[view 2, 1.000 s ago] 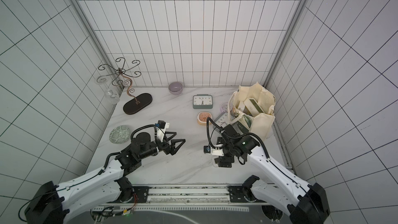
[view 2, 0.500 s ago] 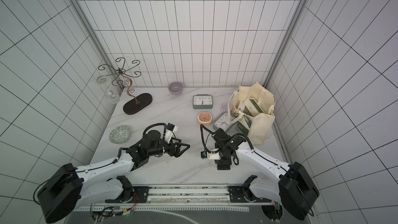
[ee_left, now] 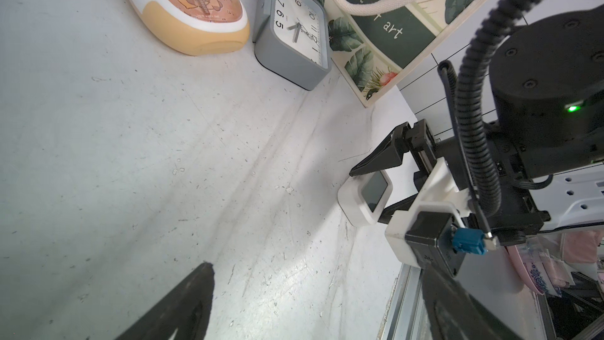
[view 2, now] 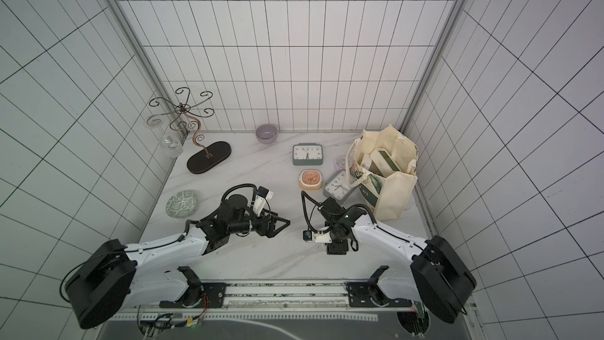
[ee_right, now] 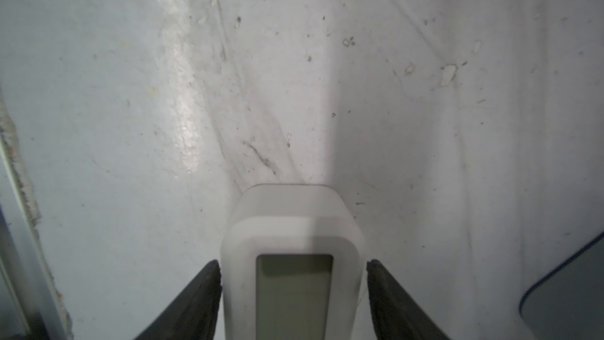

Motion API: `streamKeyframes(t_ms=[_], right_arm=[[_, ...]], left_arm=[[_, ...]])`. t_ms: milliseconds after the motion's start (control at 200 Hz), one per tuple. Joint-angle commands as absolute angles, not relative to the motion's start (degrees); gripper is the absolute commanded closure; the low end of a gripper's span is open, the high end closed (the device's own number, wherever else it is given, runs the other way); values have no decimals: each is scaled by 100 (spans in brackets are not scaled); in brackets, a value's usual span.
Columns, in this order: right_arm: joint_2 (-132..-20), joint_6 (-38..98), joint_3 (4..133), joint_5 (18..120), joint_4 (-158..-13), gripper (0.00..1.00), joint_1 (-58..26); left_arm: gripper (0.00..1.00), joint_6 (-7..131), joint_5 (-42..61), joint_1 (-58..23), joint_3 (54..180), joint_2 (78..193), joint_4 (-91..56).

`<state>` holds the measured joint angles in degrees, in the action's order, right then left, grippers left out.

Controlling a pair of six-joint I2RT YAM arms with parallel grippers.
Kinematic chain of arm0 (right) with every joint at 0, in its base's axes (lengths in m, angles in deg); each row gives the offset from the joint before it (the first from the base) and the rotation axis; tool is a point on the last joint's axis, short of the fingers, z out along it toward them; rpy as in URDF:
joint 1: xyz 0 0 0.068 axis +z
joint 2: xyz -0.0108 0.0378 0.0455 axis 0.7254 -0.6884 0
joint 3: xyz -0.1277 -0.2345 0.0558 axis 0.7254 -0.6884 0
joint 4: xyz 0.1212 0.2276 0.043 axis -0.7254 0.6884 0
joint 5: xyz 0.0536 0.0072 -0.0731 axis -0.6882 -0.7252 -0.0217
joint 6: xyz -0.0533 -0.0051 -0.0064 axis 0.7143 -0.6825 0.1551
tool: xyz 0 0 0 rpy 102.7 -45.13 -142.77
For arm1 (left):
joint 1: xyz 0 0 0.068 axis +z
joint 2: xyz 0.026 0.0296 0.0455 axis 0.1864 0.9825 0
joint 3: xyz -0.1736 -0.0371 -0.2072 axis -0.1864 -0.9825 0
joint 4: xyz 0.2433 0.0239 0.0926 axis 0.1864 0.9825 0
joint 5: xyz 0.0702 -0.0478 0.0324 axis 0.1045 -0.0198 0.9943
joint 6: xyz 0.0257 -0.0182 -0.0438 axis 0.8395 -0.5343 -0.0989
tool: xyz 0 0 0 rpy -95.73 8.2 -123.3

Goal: Put the alarm clock into the canvas bag
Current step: Pick up the alarm from the center of the board, then place the alarm at the canvas bag.

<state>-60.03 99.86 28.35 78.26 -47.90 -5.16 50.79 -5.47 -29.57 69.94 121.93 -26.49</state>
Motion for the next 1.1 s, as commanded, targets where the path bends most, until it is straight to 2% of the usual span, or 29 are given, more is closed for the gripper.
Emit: streamKeyframes(t_ms=[0,175,340,445,710,945,1094], right_arm=[[-6053,9933,2572,7734,-4833,33,-449],[-6058,9795,2620,7651,-4857,48,-414],[-5793,9455,2844,7384,-4993,56,-414],[-5394,8644,3060,7142,-5510,60,-414],[-4830,6292,4328,7509,-6107,64,-530],[-5255,4376,6332,8523,-5762,68,-563],[-5565,3687,7487,9805,-5377,69,-579]], left_arm=[[3,5052,-624,-2916,7047,12113,-2707],[3,5037,-641,-2912,7036,12122,-2724],[3,5026,-567,-2875,7004,12063,-2748],[3,4959,-638,-2766,6940,11946,-2867],[3,5000,-826,-2458,6847,11522,-3002],[3,5179,-1097,-2466,6708,10903,-3424],[3,5242,-1145,-2485,6587,10524,-3700]])
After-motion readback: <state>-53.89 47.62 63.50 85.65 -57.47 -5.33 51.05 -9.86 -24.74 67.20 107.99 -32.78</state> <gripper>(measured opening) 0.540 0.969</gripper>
